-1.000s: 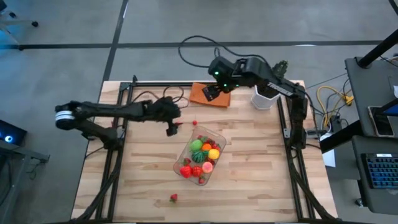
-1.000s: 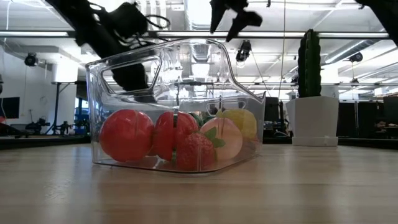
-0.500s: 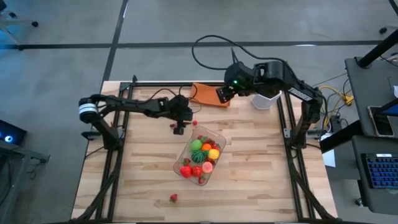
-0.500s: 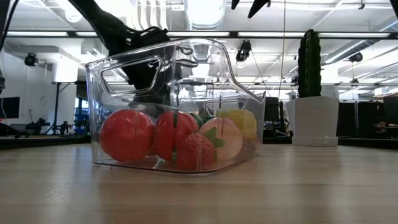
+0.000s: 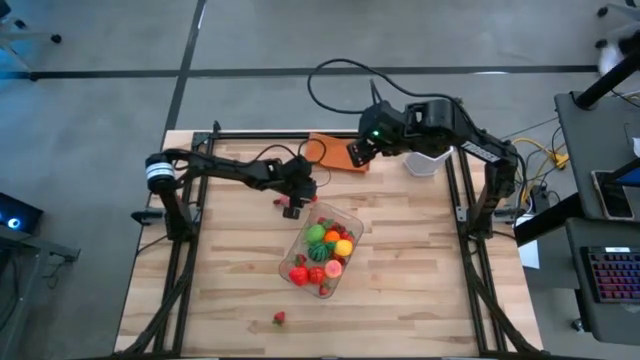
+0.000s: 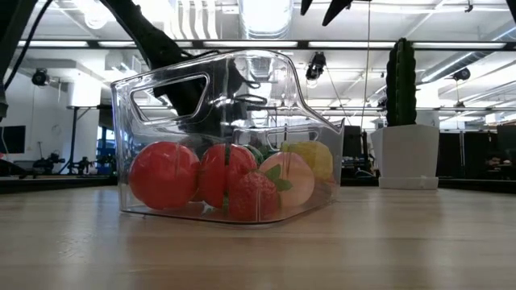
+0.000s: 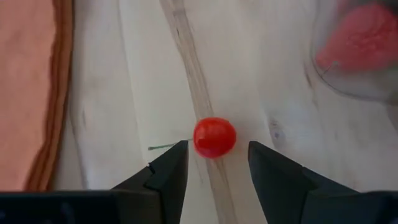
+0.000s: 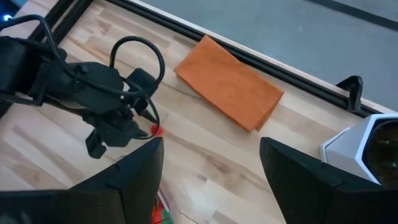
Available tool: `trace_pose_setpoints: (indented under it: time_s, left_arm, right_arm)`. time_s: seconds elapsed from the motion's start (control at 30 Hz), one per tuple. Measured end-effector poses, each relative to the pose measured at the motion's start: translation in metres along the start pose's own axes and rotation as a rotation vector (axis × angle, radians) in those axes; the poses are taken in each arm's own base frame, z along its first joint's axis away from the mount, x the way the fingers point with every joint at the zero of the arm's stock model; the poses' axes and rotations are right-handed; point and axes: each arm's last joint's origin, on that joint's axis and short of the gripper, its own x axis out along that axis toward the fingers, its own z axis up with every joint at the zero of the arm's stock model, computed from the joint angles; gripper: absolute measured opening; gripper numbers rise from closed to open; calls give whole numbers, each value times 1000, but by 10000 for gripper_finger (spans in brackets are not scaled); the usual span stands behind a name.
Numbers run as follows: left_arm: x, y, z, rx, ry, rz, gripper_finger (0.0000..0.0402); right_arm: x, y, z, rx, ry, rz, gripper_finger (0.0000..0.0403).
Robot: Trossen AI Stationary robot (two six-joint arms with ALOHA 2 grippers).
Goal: Pick and placing Produce into tupperware
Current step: Put the top right cherry into the transparent bin
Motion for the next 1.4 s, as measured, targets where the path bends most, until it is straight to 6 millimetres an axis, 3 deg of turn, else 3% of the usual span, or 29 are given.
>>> trace_pose_setpoints:
  time_s: [1.1,1.4]
  left_arm:
    - [18,0,-3,40,-32,-27,150]
    - [18,2,-5,32,-26,-27,85]
  right_arm:
    - [11,2,-5,9,32,-32,258]
    - [11,2,-5,5,31,-33,258]
